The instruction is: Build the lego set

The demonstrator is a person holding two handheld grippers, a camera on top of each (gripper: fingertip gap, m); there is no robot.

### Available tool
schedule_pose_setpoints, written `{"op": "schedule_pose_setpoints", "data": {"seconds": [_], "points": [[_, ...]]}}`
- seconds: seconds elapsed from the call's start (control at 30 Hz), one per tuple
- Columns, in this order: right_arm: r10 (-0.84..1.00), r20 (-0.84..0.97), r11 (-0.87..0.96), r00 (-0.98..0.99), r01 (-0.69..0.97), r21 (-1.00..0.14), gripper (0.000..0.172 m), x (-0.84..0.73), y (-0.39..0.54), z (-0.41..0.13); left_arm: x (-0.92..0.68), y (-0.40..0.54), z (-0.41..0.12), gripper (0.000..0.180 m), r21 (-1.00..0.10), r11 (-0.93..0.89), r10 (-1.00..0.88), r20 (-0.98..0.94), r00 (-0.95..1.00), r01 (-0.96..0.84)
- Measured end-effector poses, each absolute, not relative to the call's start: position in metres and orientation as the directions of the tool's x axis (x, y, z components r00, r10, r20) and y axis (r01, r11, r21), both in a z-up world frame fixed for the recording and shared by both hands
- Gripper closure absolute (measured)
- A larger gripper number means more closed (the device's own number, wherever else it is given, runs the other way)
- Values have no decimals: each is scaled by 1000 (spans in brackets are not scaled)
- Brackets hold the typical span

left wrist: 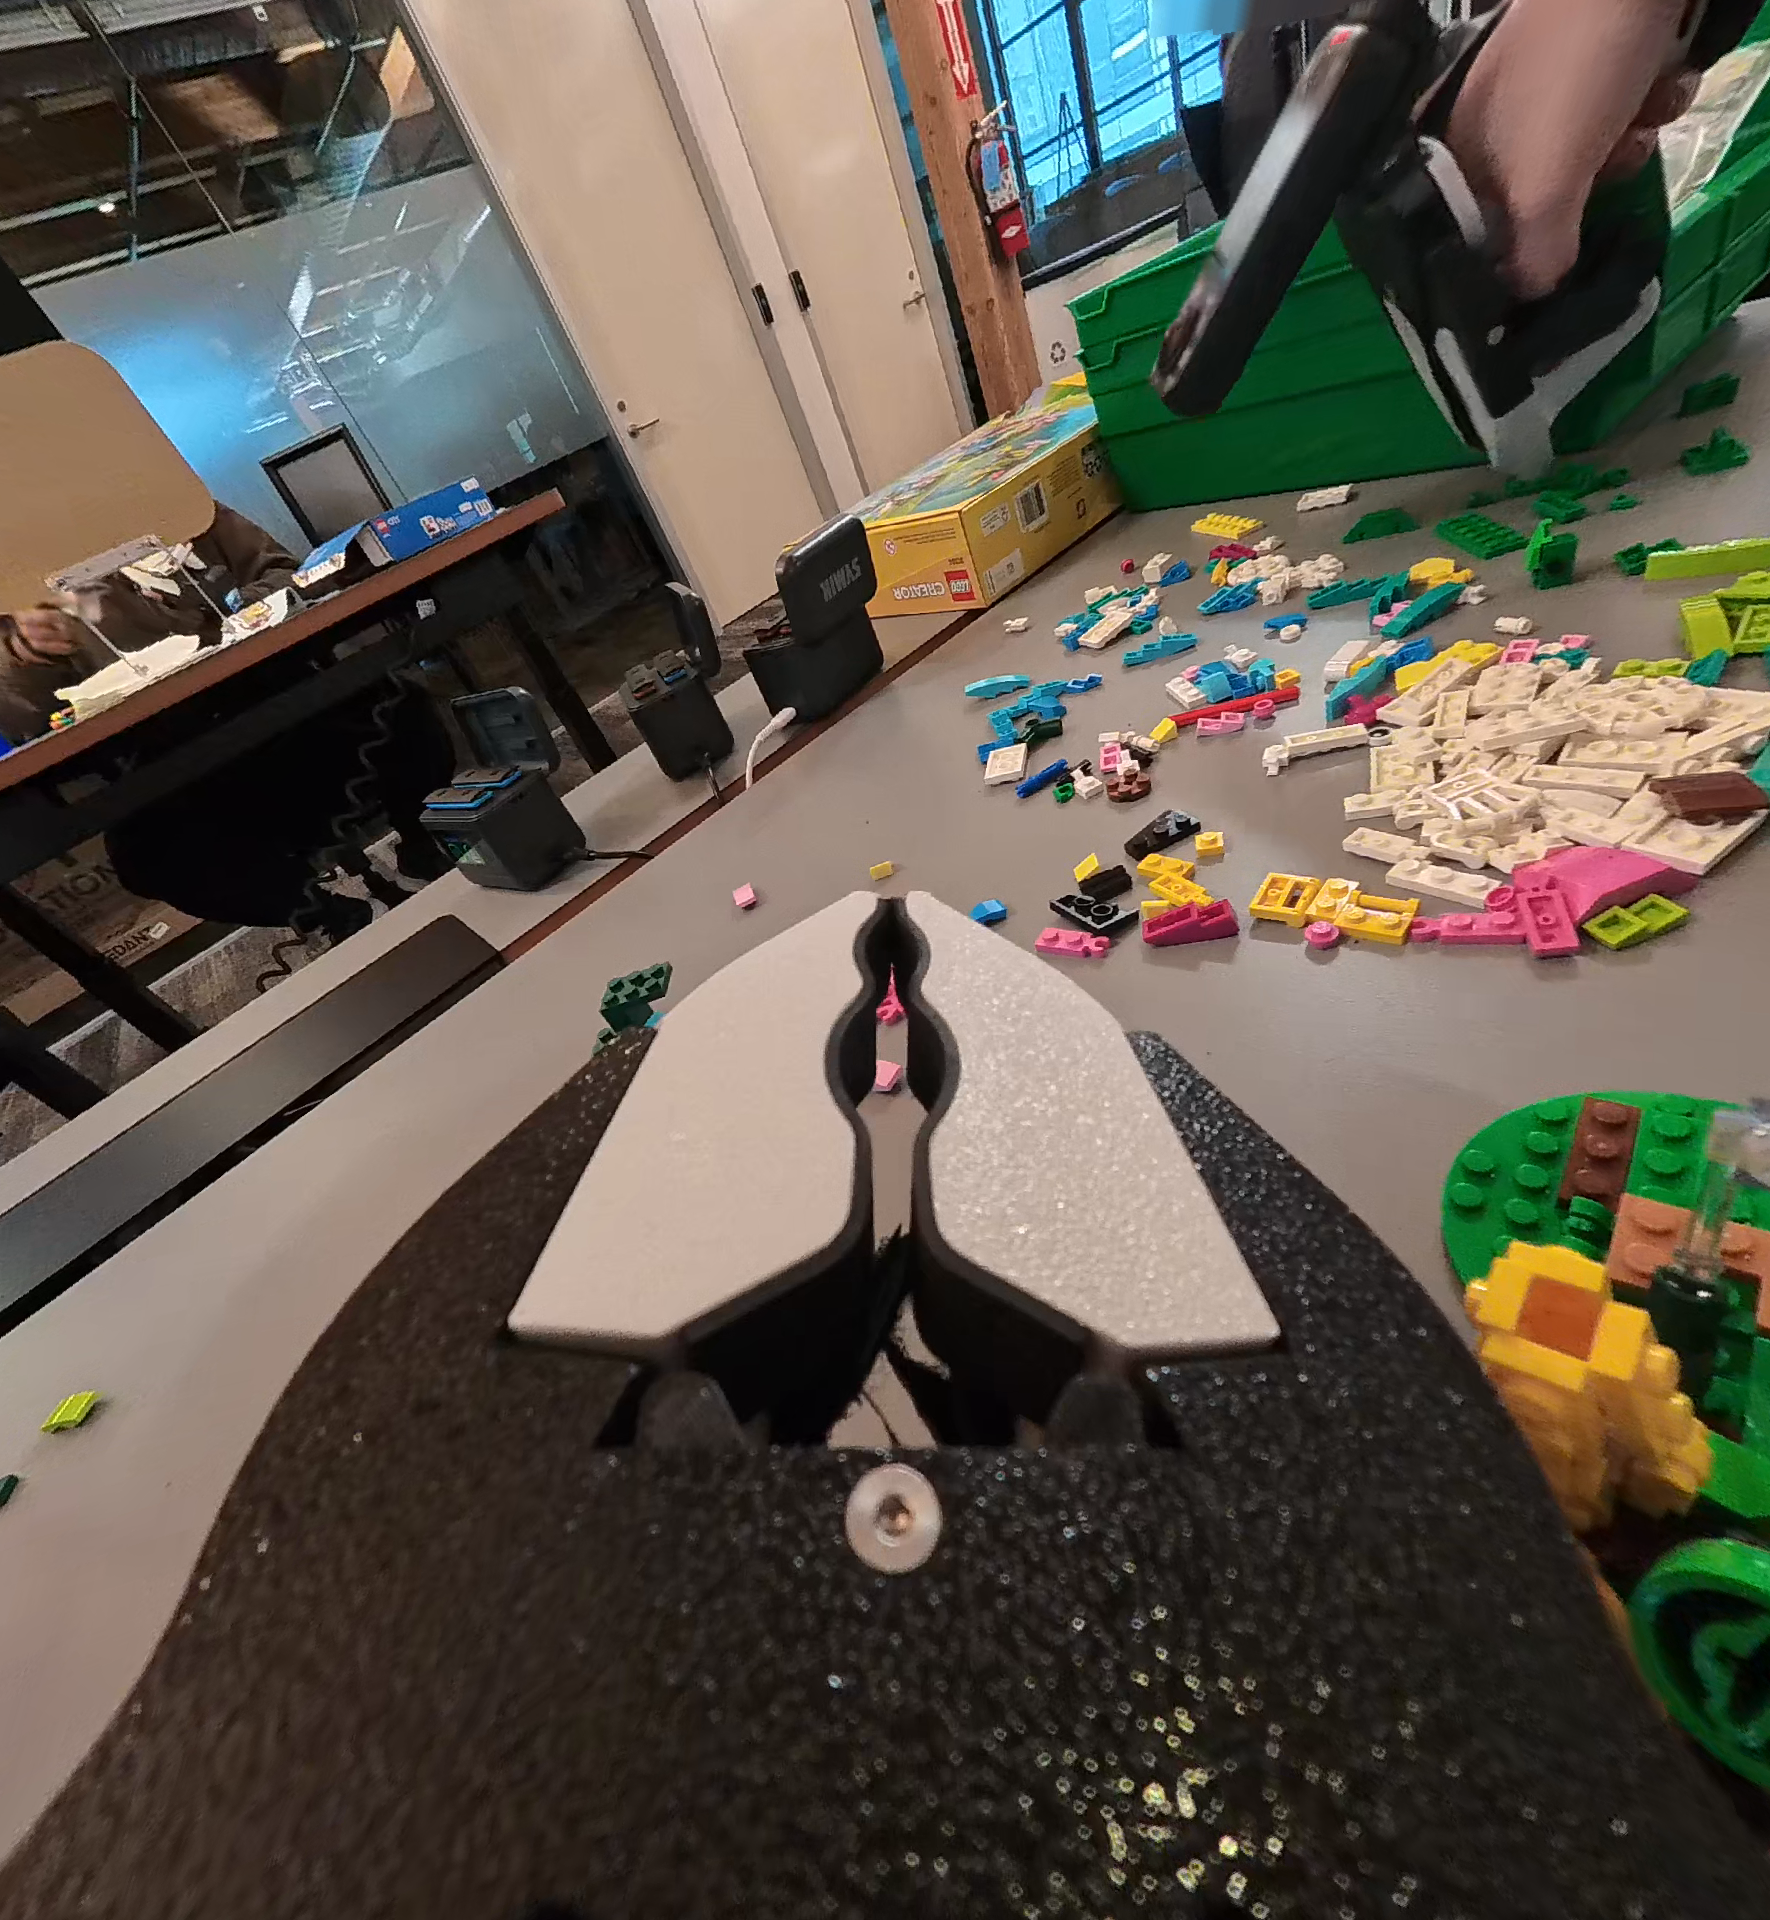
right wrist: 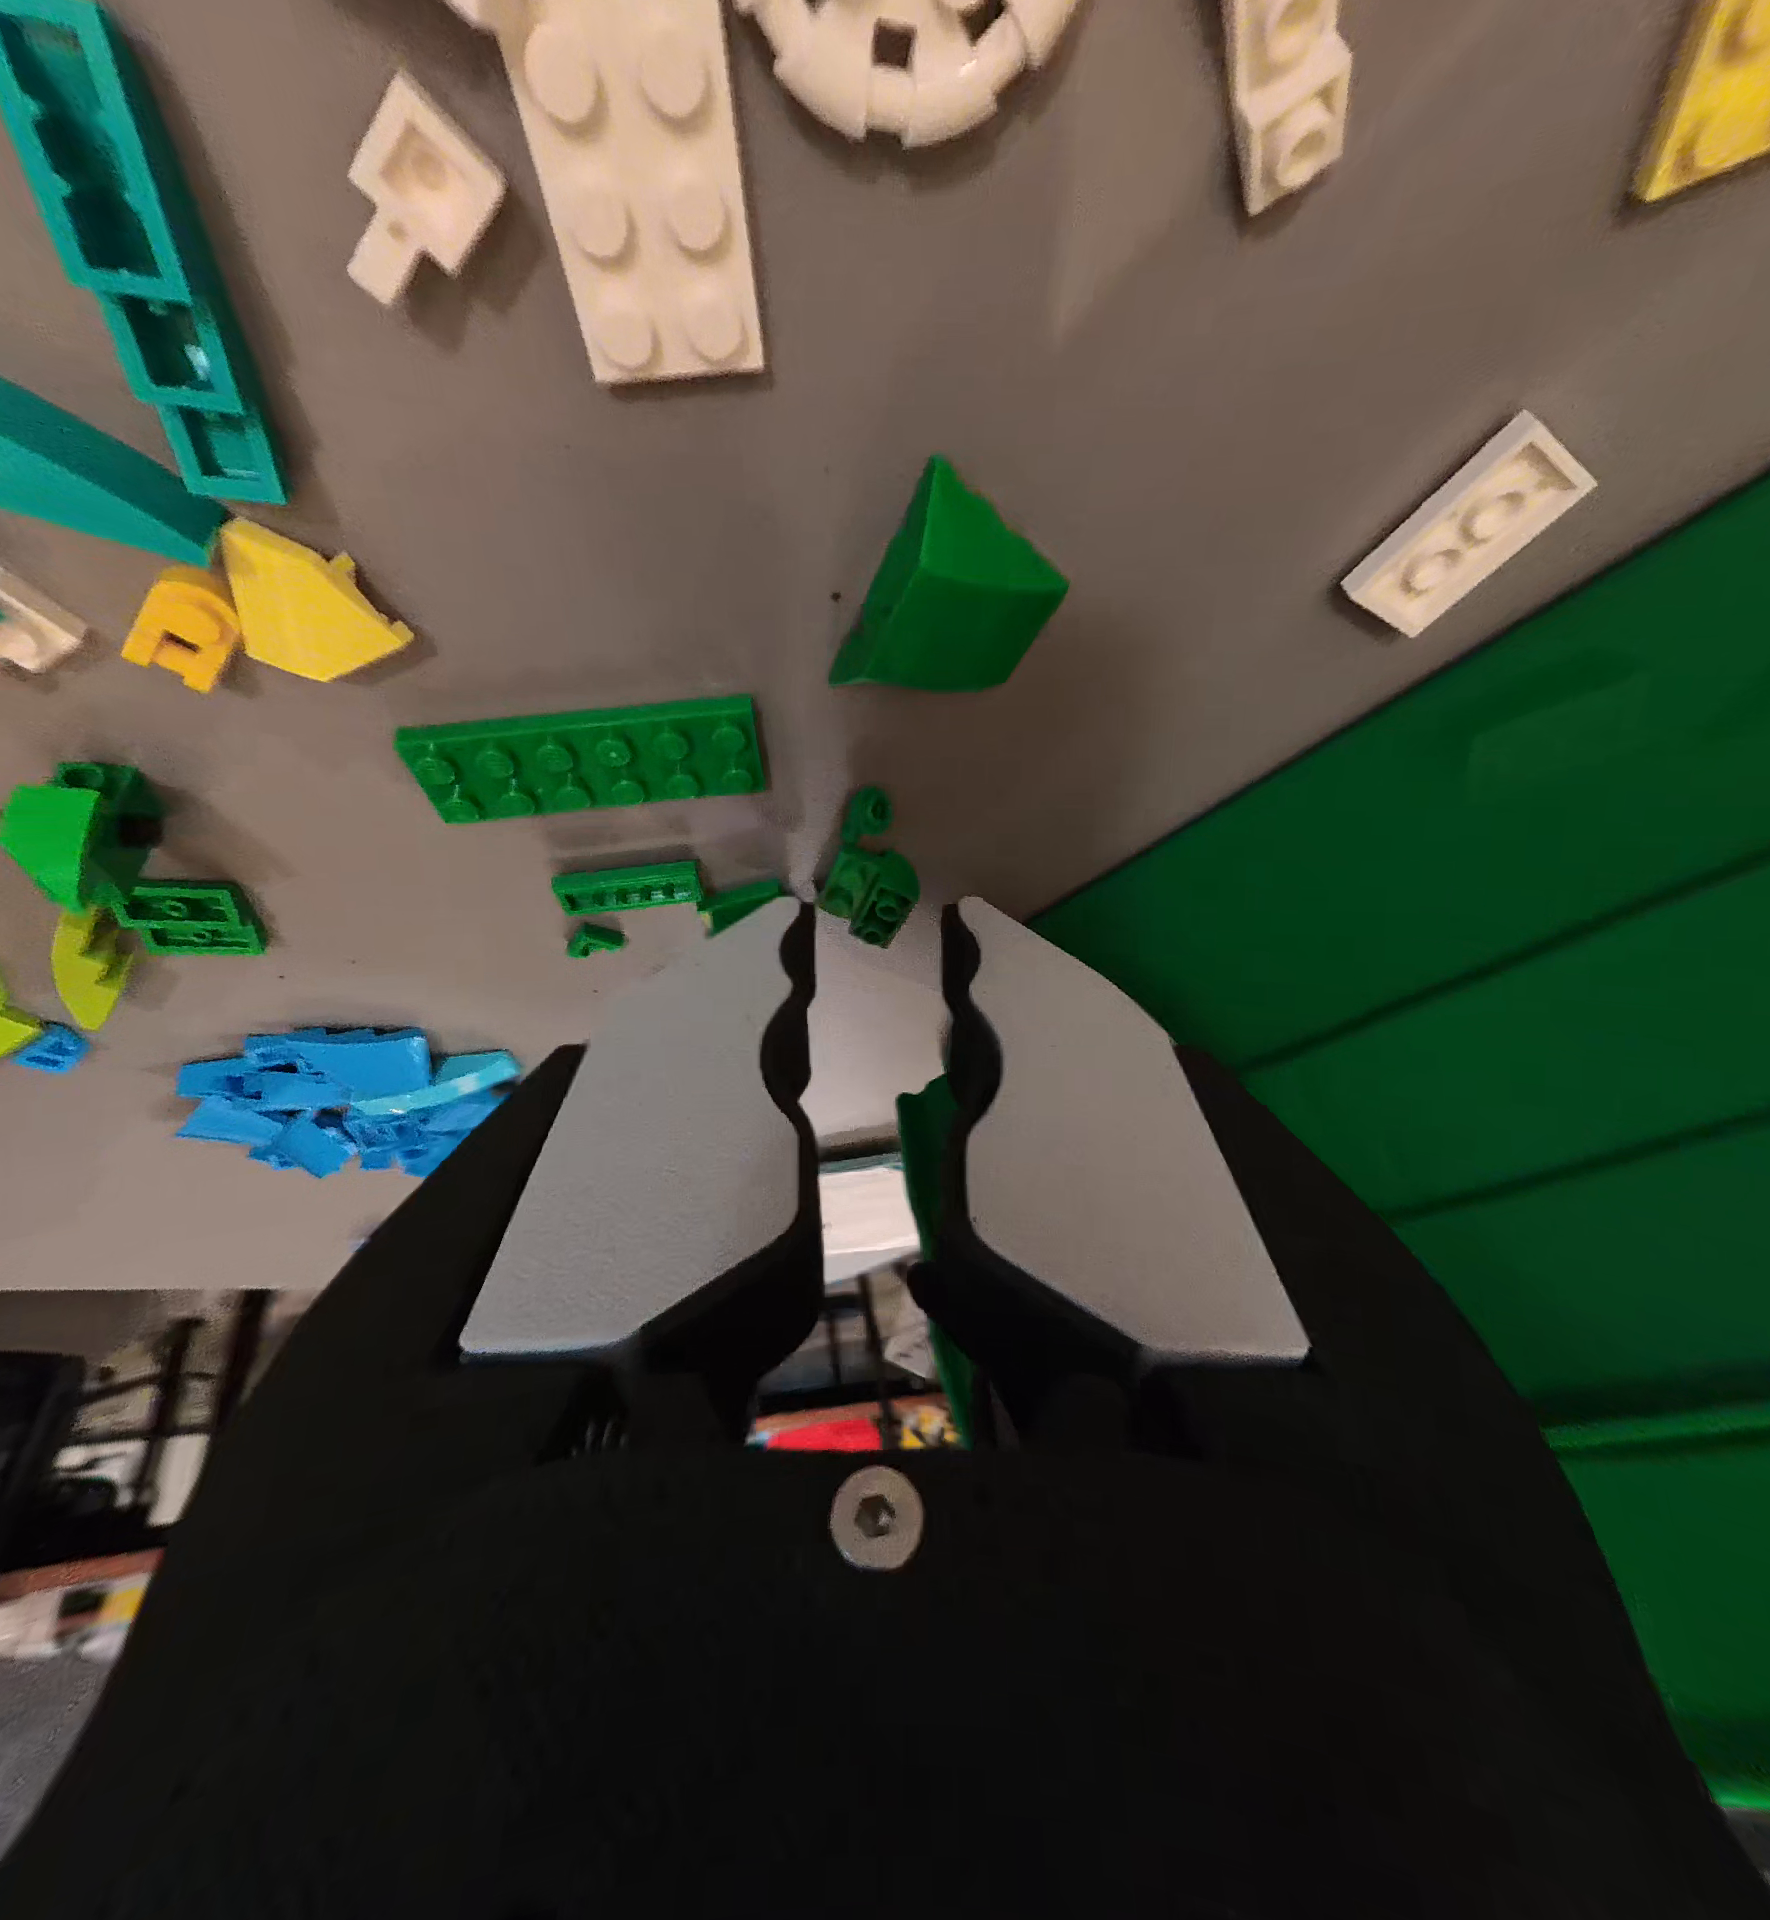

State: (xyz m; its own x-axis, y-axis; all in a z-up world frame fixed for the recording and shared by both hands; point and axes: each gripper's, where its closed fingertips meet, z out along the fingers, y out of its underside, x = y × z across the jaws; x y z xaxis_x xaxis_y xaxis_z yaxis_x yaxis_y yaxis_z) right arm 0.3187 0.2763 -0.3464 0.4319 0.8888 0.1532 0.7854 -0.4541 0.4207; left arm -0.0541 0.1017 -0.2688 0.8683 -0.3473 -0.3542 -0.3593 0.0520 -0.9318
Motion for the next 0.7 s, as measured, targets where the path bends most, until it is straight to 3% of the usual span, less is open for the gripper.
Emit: {"op": "schedule_pose_setpoints", "data": {"seconds": [0.13,0.53,0.6,0.7], "points": [[913,163,-409,375,819,404,172,318,279,-346,-54,102,-269,180,-932,53,-348,-353,868,-358],[962,102,-271,252,919,285,172,309,233,-326,-53,102,-268,180,-933,55,-350,-352,868,-356],[962,144,-259,231,939,227,162,314,224,-324,-53,102,-268,180,-933,56,-349,-352,869,-355],[940,218,-275,264,961,21,155,315,210,-319,-54,102,-268,180,-935,57,-349,-348,870,-351]]}}
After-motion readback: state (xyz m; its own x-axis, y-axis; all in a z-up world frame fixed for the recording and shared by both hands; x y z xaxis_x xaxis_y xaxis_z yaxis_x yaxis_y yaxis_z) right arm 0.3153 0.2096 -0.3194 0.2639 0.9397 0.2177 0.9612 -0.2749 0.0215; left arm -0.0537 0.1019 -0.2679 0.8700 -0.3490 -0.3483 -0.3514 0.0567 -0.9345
